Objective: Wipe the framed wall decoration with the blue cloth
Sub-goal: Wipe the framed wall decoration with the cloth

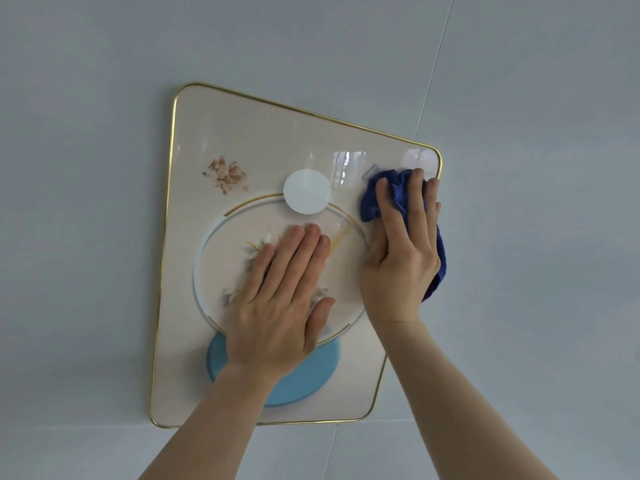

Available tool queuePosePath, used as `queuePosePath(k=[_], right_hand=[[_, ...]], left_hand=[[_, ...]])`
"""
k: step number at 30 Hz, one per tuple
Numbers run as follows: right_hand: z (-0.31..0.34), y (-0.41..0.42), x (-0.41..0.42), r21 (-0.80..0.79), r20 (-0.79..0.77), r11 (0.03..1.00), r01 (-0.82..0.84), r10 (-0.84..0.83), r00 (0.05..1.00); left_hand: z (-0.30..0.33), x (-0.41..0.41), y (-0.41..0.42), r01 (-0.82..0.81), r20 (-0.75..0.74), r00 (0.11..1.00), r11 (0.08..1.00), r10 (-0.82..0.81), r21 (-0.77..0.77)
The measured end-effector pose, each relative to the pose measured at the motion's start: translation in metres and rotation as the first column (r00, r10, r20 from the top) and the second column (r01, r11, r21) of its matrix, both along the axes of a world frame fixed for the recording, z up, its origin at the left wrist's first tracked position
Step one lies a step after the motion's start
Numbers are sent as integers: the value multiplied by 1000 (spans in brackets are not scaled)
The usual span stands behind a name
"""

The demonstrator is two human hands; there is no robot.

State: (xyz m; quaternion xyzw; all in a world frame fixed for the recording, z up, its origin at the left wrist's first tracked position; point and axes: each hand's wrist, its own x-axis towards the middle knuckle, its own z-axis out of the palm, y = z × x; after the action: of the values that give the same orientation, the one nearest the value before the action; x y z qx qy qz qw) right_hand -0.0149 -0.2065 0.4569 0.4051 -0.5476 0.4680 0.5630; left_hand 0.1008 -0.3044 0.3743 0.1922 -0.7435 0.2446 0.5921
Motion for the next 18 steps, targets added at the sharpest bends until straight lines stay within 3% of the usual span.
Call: queuePosePath(k=[4, 11, 13, 15, 16, 18], right_hand=[[-13, 28, -17, 218, -195, 974, 55, -12, 981], [-92, 100, 4, 501, -319, 817, 285, -132, 939], [-110, 124, 16, 661, -186, 704, 258, -179, 966], [-127, 140, 27, 788, 142, 614, 51, -262, 955], [-132, 145, 29, 779, 276, 626, -30, -300, 913], [-129, 152, 34, 630, 595, 744, -223, -279, 753]], left_hand=[[-1, 0, -2, -15, 9, 1000, 1000, 14, 10], [10, 19, 18, 125, 98, 985, 978, -142, 167], [14, 28, 27, 151, 127, 975, 961, -184, 231], [20, 36, 34, 176, 155, 961, 941, -228, 291], [22, 39, 37, 189, 163, 955, 930, -250, 315], [28, 48, 41, 212, 161, 948, 922, -275, 325]])
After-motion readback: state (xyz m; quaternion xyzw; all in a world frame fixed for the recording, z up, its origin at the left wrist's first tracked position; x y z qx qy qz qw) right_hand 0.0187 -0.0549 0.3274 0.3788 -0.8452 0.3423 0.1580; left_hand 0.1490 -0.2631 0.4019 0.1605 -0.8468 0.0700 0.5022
